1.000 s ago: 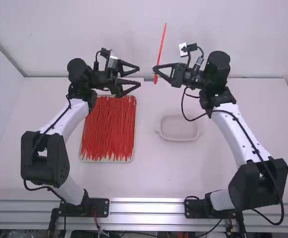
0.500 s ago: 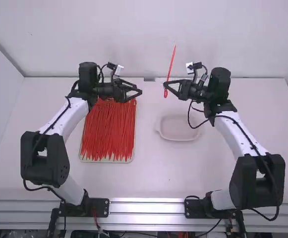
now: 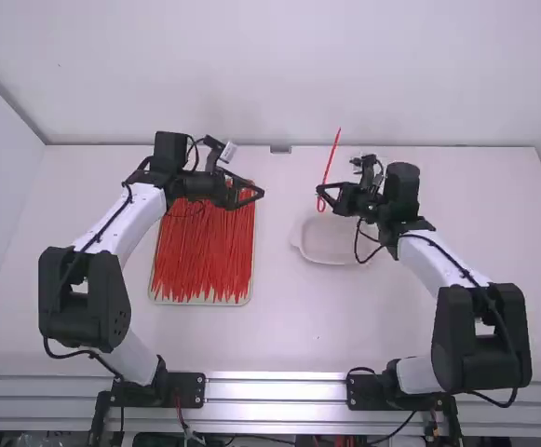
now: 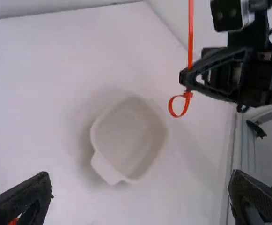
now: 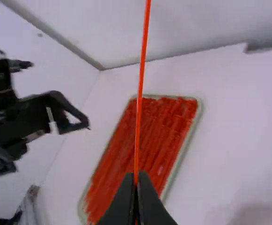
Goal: Fasten the cable tie
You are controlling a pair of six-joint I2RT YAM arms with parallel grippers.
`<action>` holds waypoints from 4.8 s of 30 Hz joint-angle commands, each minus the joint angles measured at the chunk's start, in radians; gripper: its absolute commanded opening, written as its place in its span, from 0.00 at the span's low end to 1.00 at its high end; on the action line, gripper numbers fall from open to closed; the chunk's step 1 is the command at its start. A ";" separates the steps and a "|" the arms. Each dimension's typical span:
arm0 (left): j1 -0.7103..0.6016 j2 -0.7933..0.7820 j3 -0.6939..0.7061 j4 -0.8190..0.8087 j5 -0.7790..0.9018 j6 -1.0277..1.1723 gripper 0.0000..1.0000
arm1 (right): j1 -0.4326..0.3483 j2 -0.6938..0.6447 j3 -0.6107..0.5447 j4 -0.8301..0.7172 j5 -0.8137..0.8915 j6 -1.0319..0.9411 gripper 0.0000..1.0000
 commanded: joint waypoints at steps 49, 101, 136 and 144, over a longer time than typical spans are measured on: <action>0.084 -0.104 -0.162 -0.047 -0.390 -0.027 0.99 | 0.077 -0.226 -0.264 -0.154 0.737 -0.112 0.99; 0.066 -0.920 -0.696 0.265 -0.999 -0.106 0.46 | -0.106 -1.206 -0.838 -0.326 0.783 -0.443 0.41; 0.066 -1.565 -1.274 0.306 -0.999 -0.106 0.00 | -0.106 -1.555 -0.838 -0.326 0.783 -0.443 0.00; 0.066 -1.659 -1.274 0.306 -0.999 -0.106 0.00 | -0.106 -1.555 -0.838 -0.326 0.783 -0.443 0.00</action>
